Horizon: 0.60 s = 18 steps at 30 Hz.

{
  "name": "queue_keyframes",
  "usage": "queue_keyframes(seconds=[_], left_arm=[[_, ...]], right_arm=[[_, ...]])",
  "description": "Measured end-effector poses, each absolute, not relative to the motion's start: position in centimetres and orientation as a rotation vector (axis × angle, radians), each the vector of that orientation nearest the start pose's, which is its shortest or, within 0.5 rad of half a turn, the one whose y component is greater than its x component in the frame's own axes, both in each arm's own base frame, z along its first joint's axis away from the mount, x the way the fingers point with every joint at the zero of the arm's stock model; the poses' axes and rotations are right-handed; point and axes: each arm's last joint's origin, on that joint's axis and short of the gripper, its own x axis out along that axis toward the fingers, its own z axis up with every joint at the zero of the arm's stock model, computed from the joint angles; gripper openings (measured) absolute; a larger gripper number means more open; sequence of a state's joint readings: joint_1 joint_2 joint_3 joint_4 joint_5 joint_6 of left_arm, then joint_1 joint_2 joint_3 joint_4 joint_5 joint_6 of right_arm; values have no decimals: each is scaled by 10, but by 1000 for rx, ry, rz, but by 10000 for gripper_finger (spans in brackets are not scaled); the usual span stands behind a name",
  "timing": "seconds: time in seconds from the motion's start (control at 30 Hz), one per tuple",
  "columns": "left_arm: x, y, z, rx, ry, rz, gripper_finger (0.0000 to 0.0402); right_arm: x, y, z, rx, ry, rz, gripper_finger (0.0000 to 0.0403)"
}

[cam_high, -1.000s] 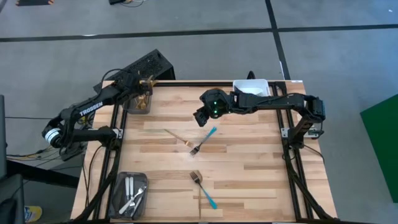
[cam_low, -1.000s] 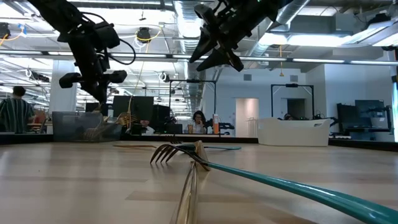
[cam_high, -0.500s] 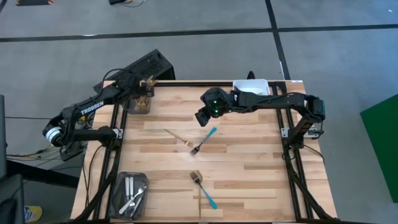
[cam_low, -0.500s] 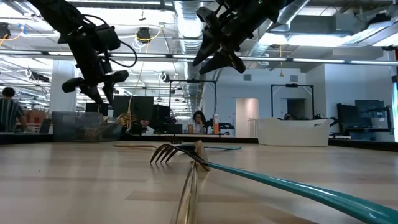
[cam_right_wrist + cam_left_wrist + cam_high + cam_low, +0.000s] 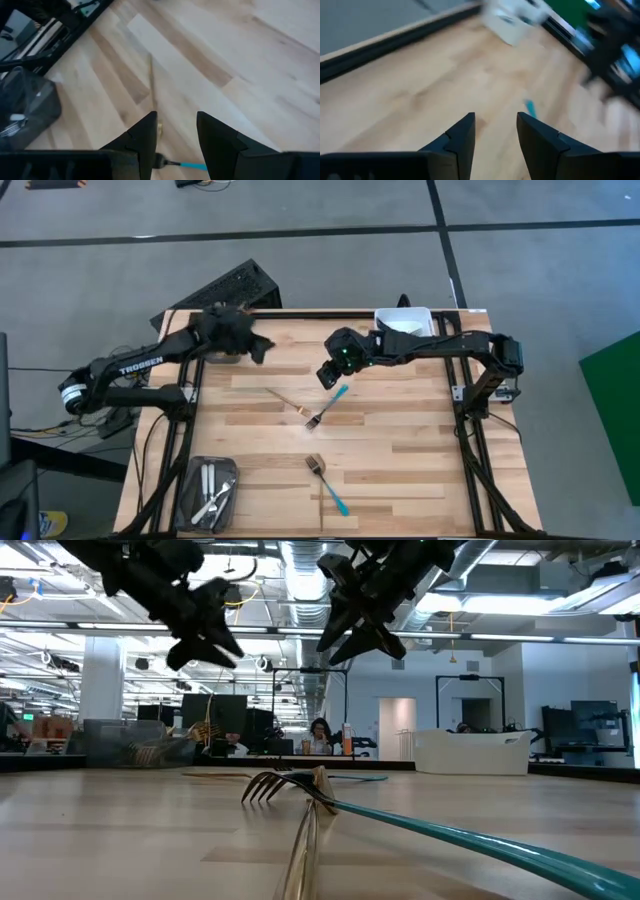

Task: Sort silverware by color (type)
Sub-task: Put the gold fork into the top black bin

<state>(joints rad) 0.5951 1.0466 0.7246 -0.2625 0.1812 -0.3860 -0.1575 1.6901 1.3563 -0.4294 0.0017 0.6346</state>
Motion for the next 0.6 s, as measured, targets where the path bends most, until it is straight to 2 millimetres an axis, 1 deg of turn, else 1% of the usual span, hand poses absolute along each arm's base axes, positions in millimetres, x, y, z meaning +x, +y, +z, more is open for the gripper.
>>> queue_keyframes(seconds=[0.07,0.13,0.27,0.43,0.6], left_arm=[[192,108,259,-515,482,424,130],[198,100,258,-452,501,380,130],[204,96,253,-405,540,348,130],[219,89,237,-319,635,213,130],[236,76,215,-282,738,112,129]], right_arm=[[369,-53,275,656,692,-373,164],[370,-46,275,652,697,-358,164],[371,-32,275,657,716,-334,164],[371,-11,274,635,745,-286,164],[369,10,272,610,782,-243,164]])
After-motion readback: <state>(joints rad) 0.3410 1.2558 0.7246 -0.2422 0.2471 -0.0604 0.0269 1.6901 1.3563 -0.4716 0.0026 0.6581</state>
